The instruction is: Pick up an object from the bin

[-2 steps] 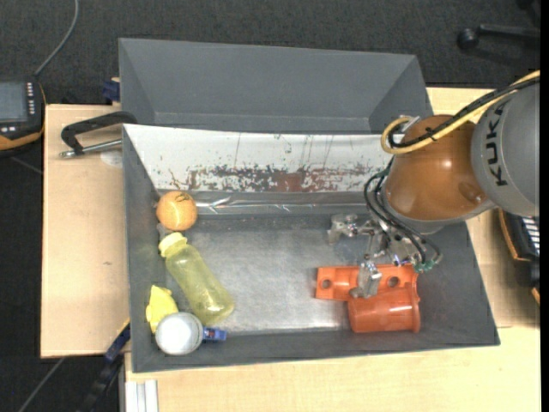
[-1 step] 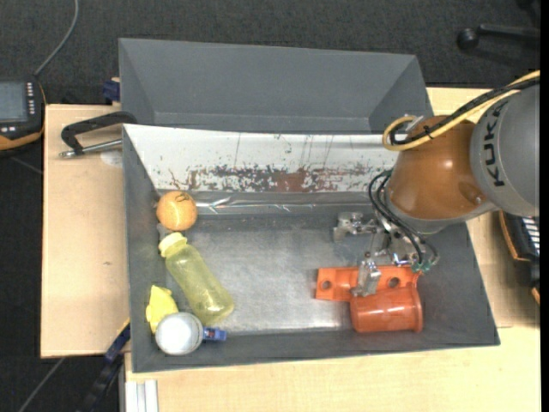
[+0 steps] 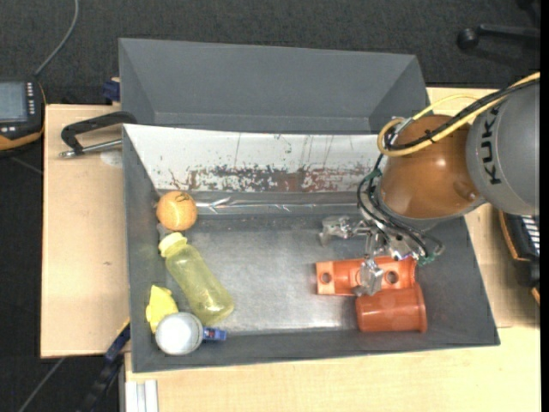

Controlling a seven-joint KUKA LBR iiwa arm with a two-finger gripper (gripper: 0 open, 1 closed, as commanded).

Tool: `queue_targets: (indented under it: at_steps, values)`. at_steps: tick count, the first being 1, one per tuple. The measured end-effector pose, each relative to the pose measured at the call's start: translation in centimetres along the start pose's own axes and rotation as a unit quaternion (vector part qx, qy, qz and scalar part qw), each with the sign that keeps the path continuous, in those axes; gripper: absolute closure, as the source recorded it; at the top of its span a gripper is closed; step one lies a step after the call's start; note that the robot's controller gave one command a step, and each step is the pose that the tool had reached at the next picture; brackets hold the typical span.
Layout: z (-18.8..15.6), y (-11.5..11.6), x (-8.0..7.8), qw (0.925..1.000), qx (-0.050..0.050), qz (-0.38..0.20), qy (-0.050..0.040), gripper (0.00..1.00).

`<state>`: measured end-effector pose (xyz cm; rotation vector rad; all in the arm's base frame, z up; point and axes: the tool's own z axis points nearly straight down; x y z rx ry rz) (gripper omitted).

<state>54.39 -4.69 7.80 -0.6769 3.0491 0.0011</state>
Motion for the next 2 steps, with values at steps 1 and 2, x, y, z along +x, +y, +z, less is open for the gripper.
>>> queue_targets:
  at_steps: [1, 2]
  values:
    - [0.71, -0.05, -3.21, 0.9991, 0.0, -0.042, -0.0014, 1.0]
    - [0.71, -0.05, -3.2, 0.9991, 0.0, -0.042, -0.0013, 1.0]
